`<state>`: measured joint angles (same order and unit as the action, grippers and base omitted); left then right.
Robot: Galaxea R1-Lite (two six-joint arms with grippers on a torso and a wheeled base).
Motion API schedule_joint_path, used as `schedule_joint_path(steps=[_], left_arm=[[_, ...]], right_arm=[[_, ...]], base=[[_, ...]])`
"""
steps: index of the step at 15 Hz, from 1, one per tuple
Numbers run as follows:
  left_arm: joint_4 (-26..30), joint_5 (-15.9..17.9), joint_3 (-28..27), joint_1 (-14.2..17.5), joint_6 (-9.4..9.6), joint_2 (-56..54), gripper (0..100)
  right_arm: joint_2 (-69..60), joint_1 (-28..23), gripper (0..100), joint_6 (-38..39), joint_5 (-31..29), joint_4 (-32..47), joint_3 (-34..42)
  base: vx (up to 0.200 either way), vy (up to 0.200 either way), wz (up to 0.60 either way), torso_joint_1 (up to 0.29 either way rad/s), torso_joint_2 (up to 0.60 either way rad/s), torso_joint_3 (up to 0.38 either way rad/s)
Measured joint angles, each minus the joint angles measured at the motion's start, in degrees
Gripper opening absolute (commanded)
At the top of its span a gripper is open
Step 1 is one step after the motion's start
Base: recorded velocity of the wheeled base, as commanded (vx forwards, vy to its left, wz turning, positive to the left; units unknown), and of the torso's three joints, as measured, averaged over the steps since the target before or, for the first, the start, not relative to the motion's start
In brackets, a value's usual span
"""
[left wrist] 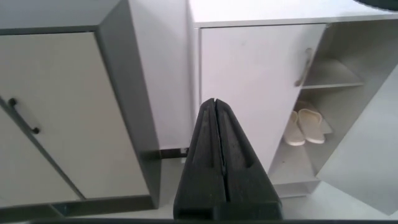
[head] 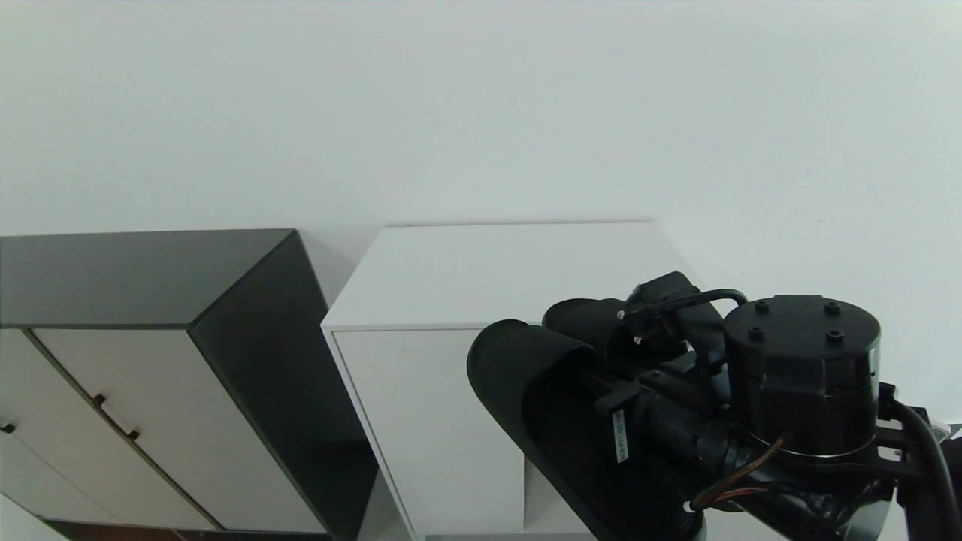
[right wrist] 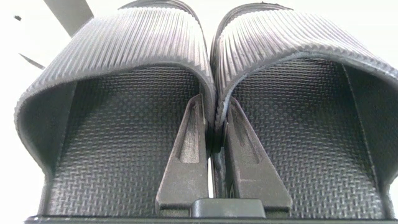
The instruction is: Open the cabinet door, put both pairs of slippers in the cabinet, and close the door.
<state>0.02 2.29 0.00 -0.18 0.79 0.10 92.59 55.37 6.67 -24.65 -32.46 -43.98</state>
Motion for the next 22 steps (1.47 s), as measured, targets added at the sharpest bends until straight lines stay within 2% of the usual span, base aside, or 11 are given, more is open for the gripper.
schedule_joint_path(steps=[18,22], left_arm=[[0.07,0.00,0.00,0.00,-0.01,0.00,0],[0.05,0.00,0.00,0.00,-0.01,0.00,0]], right_arm=[[0.09,-1.57,0,-2.35,1.08,-1.89,2.54],[0.18,-1.77,0,-2.35,1.12,-1.89,2.67]], base=[[0.000,0.000,0.00,0.000,0.00,0.000],[0.000,0.000,0.00,-0.176,0.41,0.238]])
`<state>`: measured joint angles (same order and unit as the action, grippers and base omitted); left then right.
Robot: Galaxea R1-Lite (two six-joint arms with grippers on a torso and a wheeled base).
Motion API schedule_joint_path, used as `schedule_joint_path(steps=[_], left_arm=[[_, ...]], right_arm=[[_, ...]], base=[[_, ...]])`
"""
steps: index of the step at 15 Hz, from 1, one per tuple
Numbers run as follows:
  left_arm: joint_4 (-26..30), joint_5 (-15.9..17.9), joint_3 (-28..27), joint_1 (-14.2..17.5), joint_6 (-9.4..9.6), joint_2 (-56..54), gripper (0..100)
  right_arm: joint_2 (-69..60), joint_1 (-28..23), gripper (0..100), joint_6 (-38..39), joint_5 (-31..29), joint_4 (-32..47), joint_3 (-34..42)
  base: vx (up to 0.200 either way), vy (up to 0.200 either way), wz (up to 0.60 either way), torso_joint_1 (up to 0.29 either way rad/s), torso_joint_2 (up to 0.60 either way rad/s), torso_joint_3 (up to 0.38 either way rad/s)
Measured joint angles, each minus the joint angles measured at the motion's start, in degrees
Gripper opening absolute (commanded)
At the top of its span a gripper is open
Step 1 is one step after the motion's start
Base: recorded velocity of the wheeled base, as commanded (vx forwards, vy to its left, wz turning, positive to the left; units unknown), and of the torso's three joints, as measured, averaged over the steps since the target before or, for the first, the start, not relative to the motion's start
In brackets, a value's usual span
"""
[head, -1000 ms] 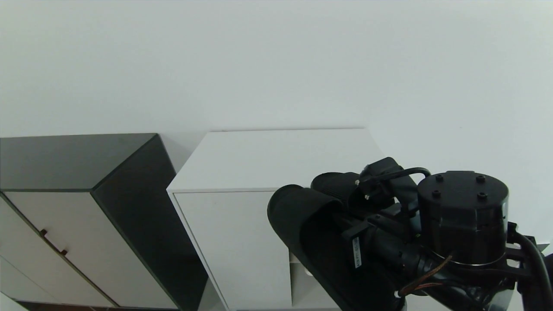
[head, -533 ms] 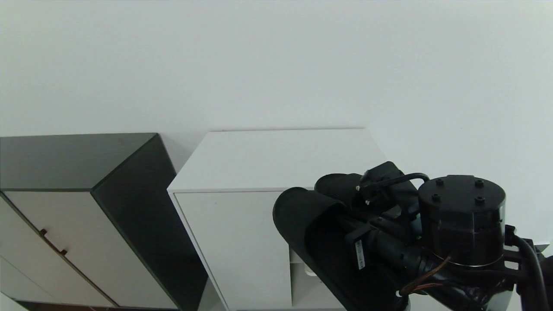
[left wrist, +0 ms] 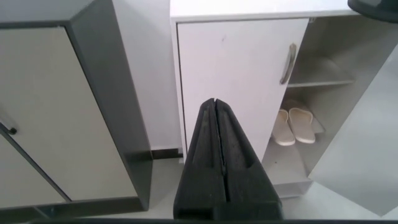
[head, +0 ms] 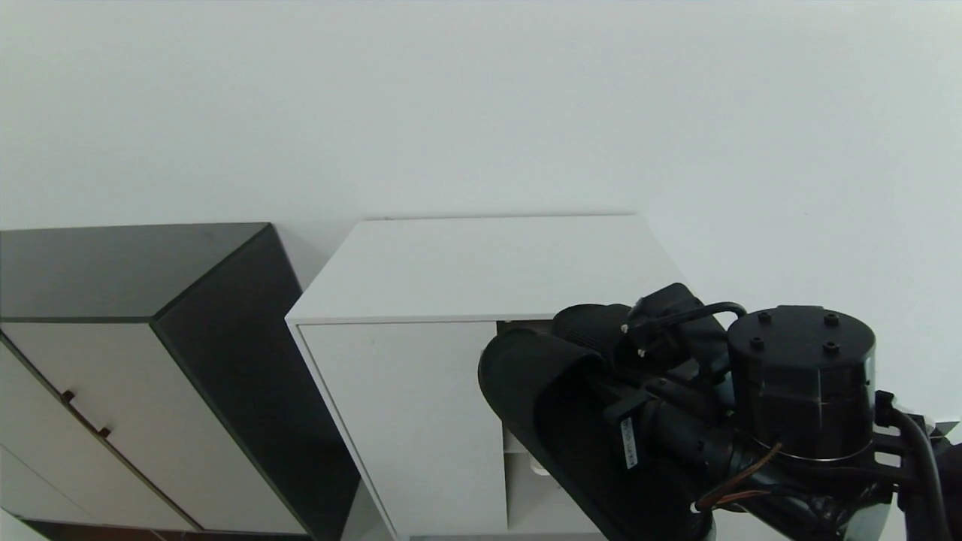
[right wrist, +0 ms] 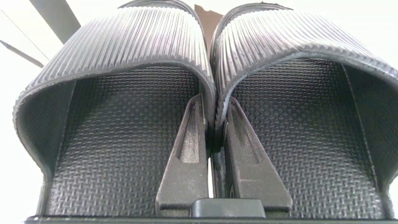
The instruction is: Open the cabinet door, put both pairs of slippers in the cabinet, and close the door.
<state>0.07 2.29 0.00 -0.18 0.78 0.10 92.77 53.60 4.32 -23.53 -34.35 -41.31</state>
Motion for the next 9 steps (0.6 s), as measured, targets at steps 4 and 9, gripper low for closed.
schedule_joint_path(steps=[4,9], left_arm=[[0.00,-0.02,0.00,0.00,-0.05,0.00,0],[0.00,0.00,0.00,0.00,-0.07,0.00,0]], right_arm=[[0.12,0.00,0,0.00,0.05,0.00,0.02],[0.15,0.00,0,0.00,0.07,0.04,0.24]], base=[[0.000,0.000,0.00,-0.220,0.54,0.312],[0.000,0.000,0.00,-0.198,0.51,0.317]])
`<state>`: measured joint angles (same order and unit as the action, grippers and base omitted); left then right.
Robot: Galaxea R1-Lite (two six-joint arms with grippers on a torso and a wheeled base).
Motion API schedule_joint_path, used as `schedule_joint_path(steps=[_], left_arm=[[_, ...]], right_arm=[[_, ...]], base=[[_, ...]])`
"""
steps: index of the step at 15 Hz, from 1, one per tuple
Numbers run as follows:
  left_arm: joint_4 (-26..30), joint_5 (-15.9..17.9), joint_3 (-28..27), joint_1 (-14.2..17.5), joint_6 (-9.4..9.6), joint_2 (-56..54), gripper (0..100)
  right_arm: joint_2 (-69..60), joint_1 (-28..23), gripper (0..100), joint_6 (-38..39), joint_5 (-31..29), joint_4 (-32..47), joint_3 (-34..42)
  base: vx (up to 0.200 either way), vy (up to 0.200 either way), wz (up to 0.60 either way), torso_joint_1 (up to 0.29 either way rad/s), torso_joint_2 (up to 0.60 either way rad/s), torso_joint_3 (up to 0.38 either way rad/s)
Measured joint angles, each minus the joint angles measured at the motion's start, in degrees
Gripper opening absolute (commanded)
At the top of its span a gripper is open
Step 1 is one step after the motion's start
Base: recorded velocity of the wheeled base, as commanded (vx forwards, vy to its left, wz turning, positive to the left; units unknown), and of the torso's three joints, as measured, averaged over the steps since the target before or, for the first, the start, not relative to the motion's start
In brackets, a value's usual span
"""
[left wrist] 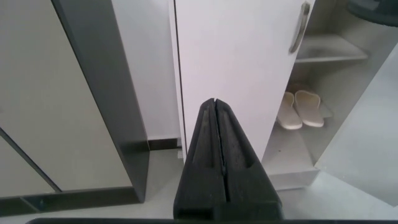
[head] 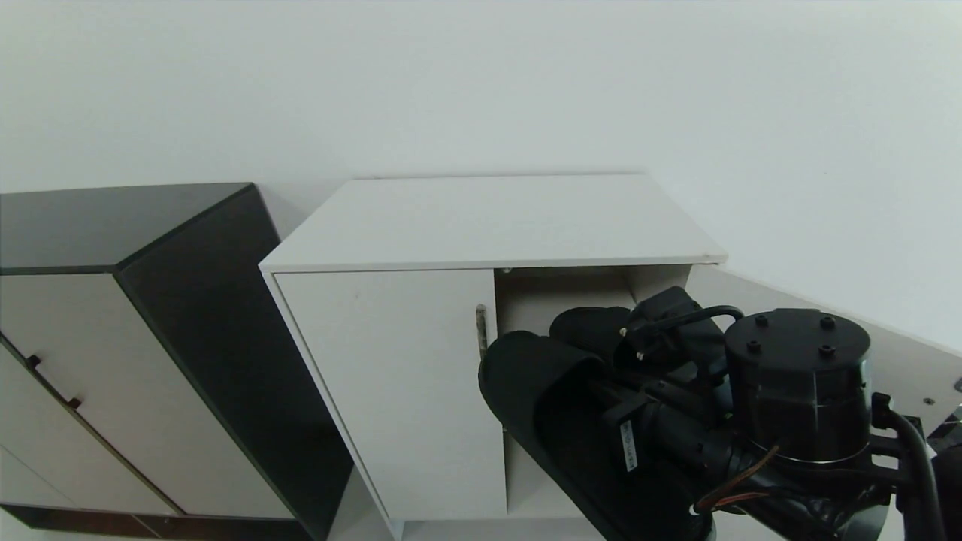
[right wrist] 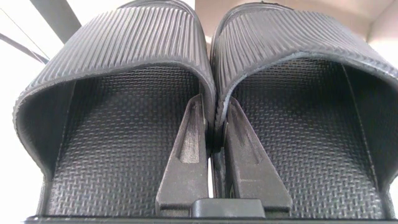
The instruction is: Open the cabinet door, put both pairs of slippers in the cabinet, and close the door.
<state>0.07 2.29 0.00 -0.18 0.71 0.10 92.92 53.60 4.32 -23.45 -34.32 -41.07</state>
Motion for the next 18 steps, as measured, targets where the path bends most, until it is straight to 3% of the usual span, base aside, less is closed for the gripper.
schedule_joint_path(steps=[10,18], left_arm=[[0.00,-0.02,0.00,0.00,-0.02,0.00,0],[-0.02,-0.02,0.00,0.00,-0.17,0.00,0]], right_arm=[[0.50,0.00,0,0.00,0.00,0.00,0.04],[0.63,0.11,0,0.00,0.00,0.05,0.28]], base=[[0.000,0.000,0.00,-0.152,0.48,0.327],[0.000,0.000,0.00,-0.054,0.41,0.355]])
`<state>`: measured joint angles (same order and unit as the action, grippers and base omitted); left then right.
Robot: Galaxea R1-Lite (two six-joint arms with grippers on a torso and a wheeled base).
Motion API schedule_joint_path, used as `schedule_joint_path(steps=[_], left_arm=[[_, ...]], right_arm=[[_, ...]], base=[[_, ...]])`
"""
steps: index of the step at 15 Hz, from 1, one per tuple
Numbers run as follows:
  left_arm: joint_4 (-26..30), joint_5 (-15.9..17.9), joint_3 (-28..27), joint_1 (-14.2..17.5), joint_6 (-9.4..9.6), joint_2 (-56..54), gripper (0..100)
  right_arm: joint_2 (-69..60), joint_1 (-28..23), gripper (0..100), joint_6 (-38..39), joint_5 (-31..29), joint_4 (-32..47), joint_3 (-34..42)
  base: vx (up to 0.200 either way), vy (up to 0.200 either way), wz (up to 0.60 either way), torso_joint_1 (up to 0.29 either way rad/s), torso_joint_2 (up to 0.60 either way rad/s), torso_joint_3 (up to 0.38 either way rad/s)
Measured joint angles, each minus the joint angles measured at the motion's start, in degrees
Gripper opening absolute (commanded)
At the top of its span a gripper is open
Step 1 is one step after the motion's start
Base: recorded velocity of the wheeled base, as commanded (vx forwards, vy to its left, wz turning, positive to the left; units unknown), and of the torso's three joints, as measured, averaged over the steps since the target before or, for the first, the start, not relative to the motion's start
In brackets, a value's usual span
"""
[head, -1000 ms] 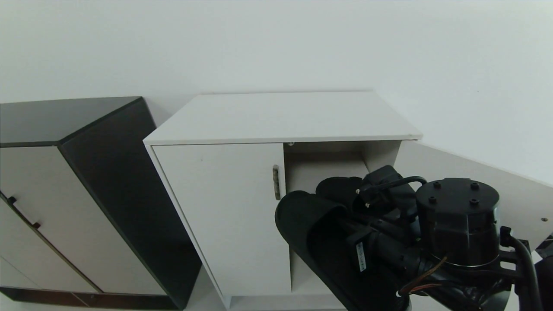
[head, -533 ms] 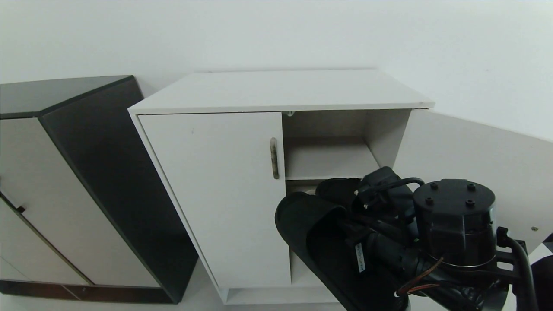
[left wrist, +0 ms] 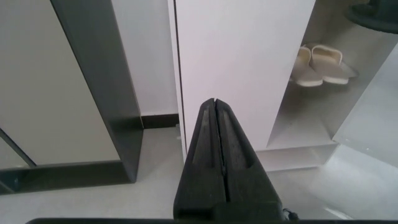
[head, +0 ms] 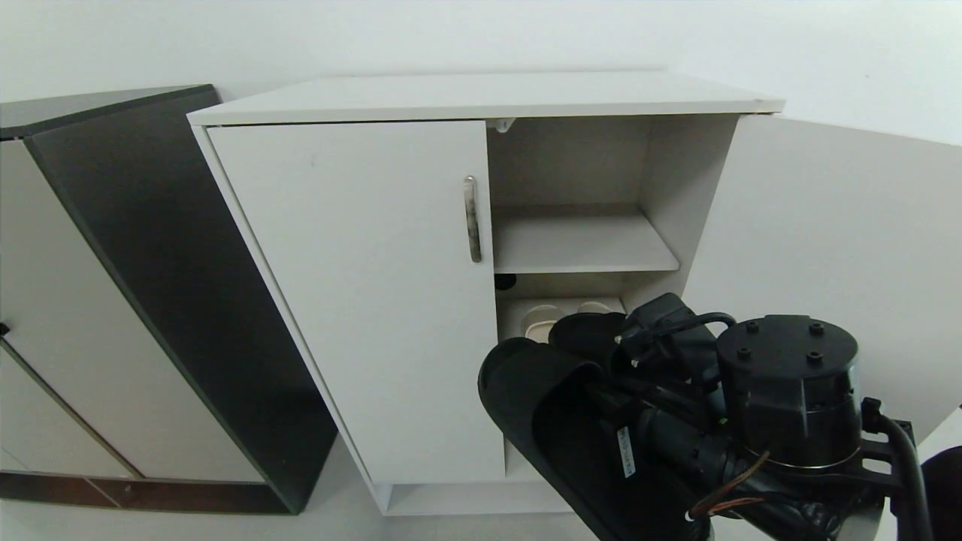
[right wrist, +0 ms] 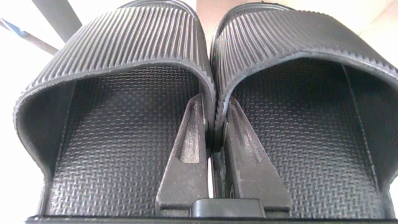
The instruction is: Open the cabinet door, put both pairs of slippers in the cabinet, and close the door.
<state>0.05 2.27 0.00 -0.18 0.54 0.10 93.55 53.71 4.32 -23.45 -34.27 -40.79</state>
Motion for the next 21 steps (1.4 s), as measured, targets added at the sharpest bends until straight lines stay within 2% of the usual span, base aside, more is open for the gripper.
schedule_joint_path(steps=[7,12,17,19,21], left_arm=[[0.00,0.00,0.00,0.00,-0.02,0.00,0],[0.05,0.00,0.00,-0.09,0.06,0.00,0],[0.02,0.00,0.00,-0.06,0.00,0.00,0],[-0.02,0.02,0.00,0.07,0.00,0.00,0],[0.00,0.02,0.00,0.00,0.04,0.00,0]], right_arm=[[0.27,-0.02,0,0.00,0.09,-0.13,0.00],[0.66,0.04,0,-0.09,0.52,-1.74,0.09],[0.90,0.04,0,-0.76,0.09,-3.28,-0.27],[0.99,0.22,0,-0.62,-0.85,-3.21,-1.55],[1.27,1.24,0,-0.33,-5.21,-0.16,-4.57]], base=[[0.000,0.000,0.00,0.001,0.03,0.024],[0.000,-0.200,0.00,0.000,0.00,0.002],[0.000,0.000,0.00,0.000,0.00,0.000],[0.000,0.000,0.00,0.000,0.00,0.000],[0.000,0.000,0.00,0.000,0.00,0.000]])
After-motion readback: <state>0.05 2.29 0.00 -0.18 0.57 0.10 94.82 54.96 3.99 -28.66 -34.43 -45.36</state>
